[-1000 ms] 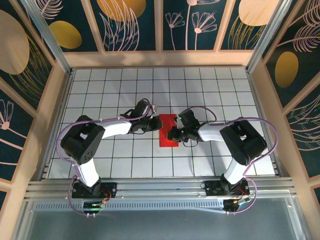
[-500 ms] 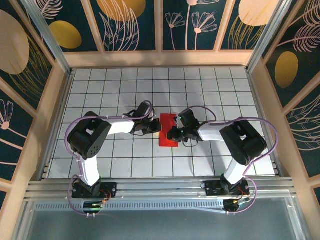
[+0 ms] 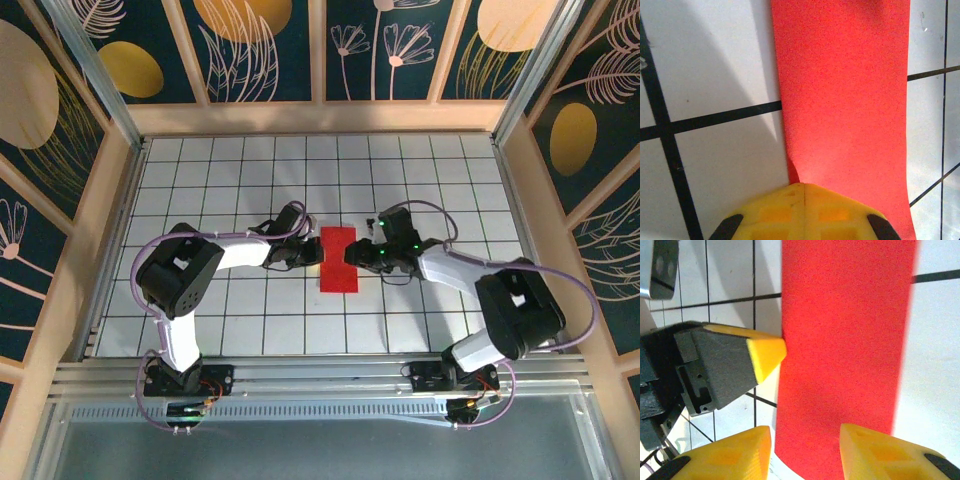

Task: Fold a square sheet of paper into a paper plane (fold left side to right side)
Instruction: Fold the triangle a second time at the center of the table.

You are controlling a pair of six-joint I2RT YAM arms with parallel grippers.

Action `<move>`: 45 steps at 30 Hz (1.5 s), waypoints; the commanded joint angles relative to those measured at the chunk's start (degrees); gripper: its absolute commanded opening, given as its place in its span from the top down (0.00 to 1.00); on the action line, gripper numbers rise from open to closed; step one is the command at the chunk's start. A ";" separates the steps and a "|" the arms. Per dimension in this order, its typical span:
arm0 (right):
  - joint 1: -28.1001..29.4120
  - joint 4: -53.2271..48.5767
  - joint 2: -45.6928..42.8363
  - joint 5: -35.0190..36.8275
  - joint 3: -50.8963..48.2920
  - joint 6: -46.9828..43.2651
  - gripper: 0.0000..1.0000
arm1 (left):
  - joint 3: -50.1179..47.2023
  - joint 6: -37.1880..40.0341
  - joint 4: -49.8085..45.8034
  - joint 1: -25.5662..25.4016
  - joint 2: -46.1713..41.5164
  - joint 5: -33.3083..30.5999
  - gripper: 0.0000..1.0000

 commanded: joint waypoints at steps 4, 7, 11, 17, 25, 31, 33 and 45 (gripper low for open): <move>-2.11 -2.28 -3.22 -5.13 -6.71 0.93 0.53 | -3.51 -2.00 -2.88 -0.82 -0.75 -2.50 1.00; -2.11 -0.41 -3.44 -7.67 -8.70 2.71 0.53 | -3.99 -2.10 -2.98 -0.82 -1.09 -2.81 1.00; -1.57 0.41 -3.17 -8.52 -9.82 4.09 0.58 | -4.26 -2.06 -3.07 -0.82 -1.39 -3.08 1.00; -1.32 4.15 -2.52 -9.67 -11.33 6.67 0.63 | -4.15 -1.96 -3.16 -0.82 -1.33 -3.21 1.00; -0.48 8.45 -0.32 -10.83 -11.60 8.66 0.66 | -4.09 -1.86 -3.07 -0.83 -1.27 -3.34 1.00; -0.24 8.92 1.22 -10.62 -11.21 8.76 0.66 | -4.09 -1.74 -3.33 -0.82 -1.33 -3.38 1.00; -0.18 7.72 1.35 -9.55 -10.83 8.27 0.66 | -4.11 -1.77 -3.43 -0.82 -1.28 -3.47 1.00; -0.46 2.98 -1.16 -5.57 -10.91 6.49 0.62 | -4.01 -1.67 -3.38 -0.85 -1.14 -3.56 1.00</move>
